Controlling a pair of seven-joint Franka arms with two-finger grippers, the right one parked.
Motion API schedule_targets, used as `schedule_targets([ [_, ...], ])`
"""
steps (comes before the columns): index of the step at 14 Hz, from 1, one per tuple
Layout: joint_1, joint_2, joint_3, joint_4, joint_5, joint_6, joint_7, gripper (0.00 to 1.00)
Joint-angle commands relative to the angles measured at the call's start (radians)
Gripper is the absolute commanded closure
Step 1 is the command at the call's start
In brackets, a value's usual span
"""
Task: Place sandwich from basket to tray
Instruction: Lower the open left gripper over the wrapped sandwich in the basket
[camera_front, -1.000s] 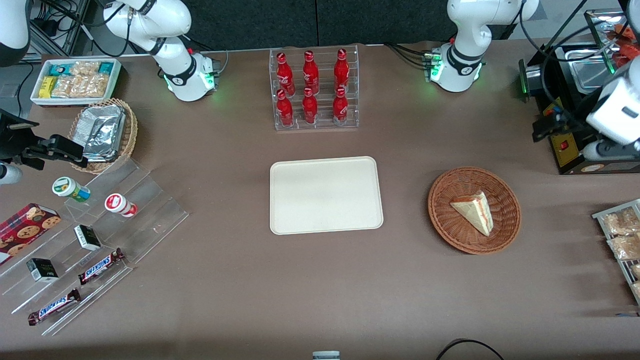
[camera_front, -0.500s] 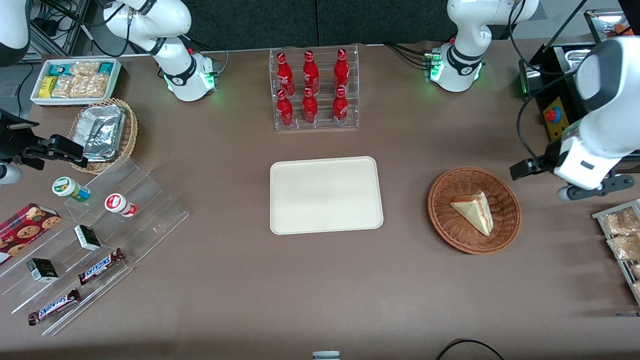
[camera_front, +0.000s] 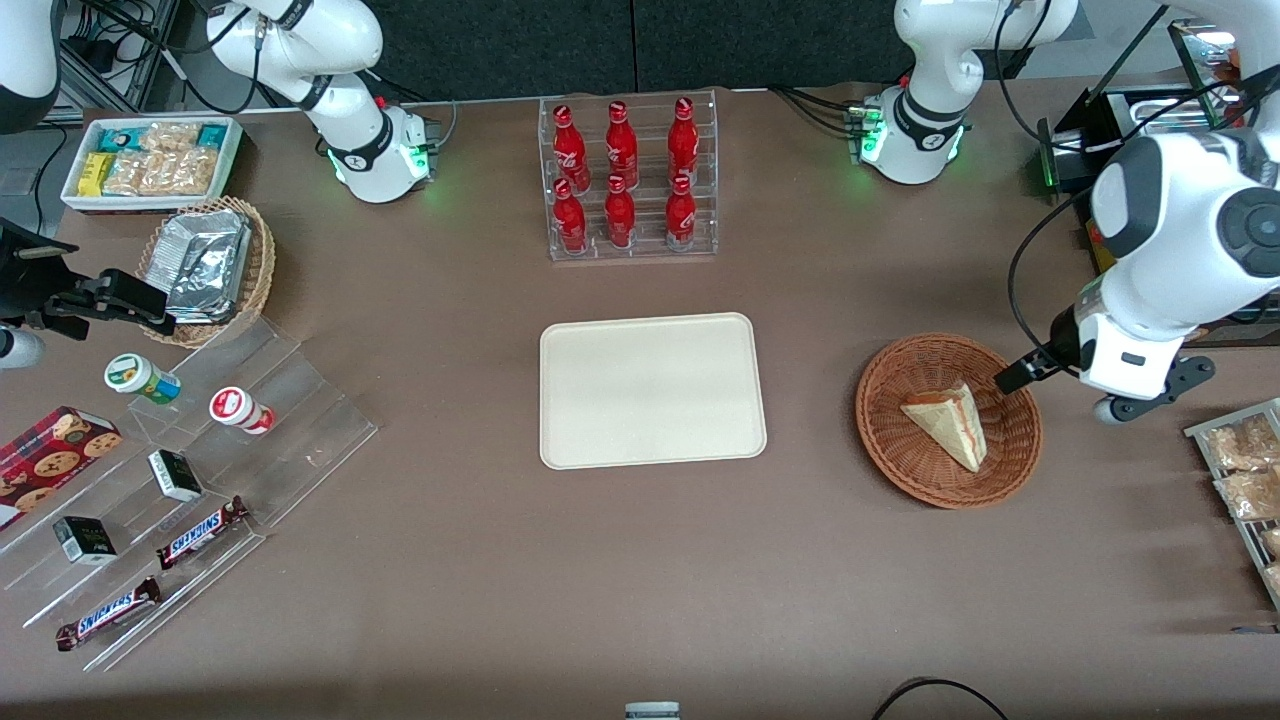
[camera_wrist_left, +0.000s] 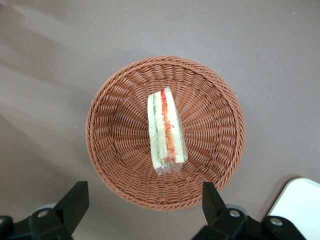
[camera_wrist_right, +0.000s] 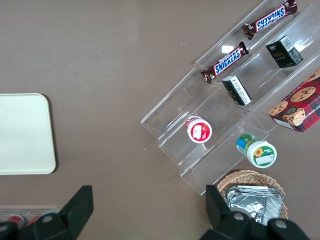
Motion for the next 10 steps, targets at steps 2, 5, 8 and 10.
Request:
schedule_targets([
  [2,0.006,-0.028,-0.005,-0.102,0.004,0.135,-0.164,0.00],
  [5,0.006,-0.022,-0.005,-0.167,0.004,0.228,-0.258,0.00],
  [8,0.004,-0.010,-0.007,-0.208,0.004,0.285,-0.305,0.00],
  [10,-0.002,0.021,-0.007,-0.208,-0.003,0.299,-0.327,0.00],
])
